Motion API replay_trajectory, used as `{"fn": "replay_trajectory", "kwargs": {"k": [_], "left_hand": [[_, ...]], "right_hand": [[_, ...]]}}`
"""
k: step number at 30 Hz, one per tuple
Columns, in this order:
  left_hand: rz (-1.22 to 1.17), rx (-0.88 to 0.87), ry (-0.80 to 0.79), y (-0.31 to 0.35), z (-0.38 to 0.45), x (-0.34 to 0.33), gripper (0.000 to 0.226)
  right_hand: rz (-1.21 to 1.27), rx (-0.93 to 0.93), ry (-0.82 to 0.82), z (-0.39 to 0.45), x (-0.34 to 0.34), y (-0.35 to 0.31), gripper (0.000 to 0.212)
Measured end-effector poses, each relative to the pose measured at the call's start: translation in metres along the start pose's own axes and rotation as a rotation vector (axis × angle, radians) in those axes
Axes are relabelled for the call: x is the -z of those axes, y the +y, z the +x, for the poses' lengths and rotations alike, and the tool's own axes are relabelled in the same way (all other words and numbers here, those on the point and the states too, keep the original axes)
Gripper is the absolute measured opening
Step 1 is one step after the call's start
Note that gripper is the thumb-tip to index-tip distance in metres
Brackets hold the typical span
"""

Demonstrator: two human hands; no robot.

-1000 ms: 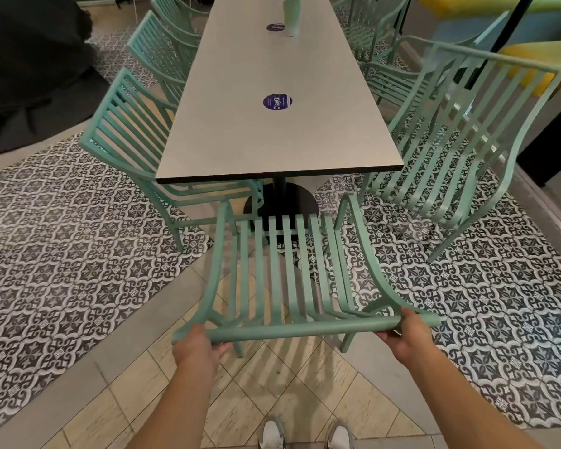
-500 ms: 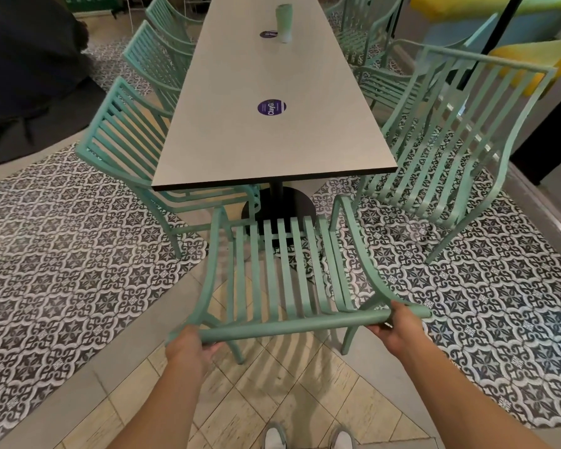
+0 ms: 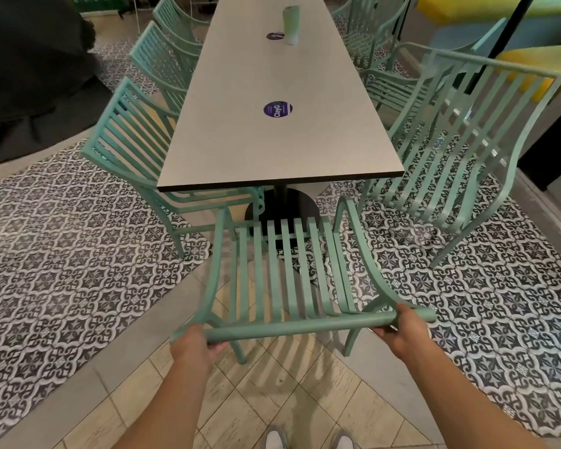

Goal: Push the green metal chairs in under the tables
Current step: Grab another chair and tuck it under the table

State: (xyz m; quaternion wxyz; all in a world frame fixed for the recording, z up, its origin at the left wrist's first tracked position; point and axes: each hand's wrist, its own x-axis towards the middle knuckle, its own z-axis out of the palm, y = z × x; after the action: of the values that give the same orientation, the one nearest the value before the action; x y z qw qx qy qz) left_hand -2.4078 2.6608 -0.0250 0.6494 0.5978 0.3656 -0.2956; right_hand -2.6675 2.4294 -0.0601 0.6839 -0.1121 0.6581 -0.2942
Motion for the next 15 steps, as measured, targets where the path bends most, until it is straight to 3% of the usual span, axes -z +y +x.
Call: {"fn": "replay_trajectory", "kwargs": {"k": [15], "left_hand": [[0.008, 0.003, -0.007, -0.0015, -0.0027, 0.0013, 0.045]], "right_hand": [[0.021, -0.031, -0.015, -0.0015, 0.0033, -0.0015, 0.045]]}}
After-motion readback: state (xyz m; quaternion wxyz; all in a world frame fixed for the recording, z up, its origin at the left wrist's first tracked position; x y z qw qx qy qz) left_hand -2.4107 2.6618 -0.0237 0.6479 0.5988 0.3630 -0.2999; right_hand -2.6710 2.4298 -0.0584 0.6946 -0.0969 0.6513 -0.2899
